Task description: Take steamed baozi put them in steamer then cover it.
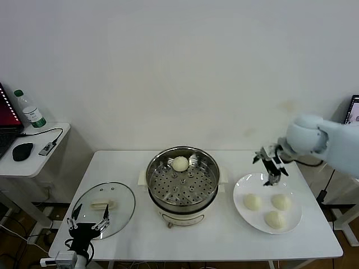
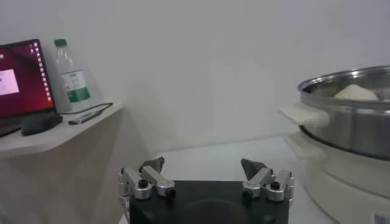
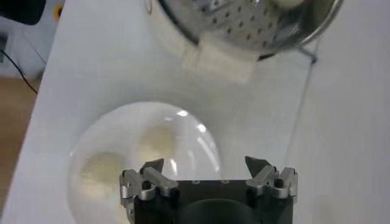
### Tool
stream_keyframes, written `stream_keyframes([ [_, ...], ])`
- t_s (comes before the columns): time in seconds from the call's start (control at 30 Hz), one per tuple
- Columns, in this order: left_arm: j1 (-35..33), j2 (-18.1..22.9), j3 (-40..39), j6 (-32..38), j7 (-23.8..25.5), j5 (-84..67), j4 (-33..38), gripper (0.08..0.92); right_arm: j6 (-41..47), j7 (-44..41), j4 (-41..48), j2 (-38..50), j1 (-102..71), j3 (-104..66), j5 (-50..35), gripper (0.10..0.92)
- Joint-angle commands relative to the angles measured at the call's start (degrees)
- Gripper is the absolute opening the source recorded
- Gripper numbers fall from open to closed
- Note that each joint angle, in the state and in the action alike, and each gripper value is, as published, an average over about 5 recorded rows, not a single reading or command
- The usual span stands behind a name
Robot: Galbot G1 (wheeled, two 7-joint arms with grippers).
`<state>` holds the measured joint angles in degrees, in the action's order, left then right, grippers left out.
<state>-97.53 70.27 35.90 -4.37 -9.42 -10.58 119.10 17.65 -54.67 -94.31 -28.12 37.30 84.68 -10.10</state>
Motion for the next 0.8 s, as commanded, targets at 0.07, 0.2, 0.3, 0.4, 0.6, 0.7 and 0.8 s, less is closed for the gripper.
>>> stream_keyframes([
  [0.07, 0.1, 0.3, 0.3, -0.2, 0.1, 0.1, 0.0, 0.823, 2.3, 1.8, 0.2, 4.6, -17.9, -9.9, 4.2, 0.823],
  [0.2, 0.0, 0.5, 0.5, -0.2, 0.1, 0.1, -0.1, 0.823, 2.1, 2.7, 2.6, 2.8, -24.7, -15.4, 5.4, 0.823],
  [0.3, -0.2, 0.5, 0.8, -0.2, 0.0, 0.1, -0.1, 0.823, 1.9, 3.0, 4.8, 1.2, -28.9, -18.9, 6.2, 0.823],
  [0.4, -0.5, 0.4, 1.0, -0.2, 0.1, 0.1, -0.1, 0.823, 1.3, 3.2, 7.2, -0.5, -31.8, -21.3, 7.3, 0.823],
  [0.6, -0.6, 0.4, 1.1, -0.1, 0.0, 0.1, 0.1, 0.823, 0.0, 4.3, 12.5, -4.2, -36.0, -25.3, 9.9, 0.823],
  [0.7, -0.5, 0.4, 1.2, -0.1, 0.0, 0.1, -0.1, 0.823, -0.1, 4.5, 13.7, -5.5, -37.0, -26.3, 10.2, 0.823],
  [0.8, -0.5, 0.4, 1.2, -0.1, 0.0, 0.1, -0.2, 0.823, 0.2, 4.6, 14.2, -6.3, -37.4, -26.8, 10.2, 0.823],
])
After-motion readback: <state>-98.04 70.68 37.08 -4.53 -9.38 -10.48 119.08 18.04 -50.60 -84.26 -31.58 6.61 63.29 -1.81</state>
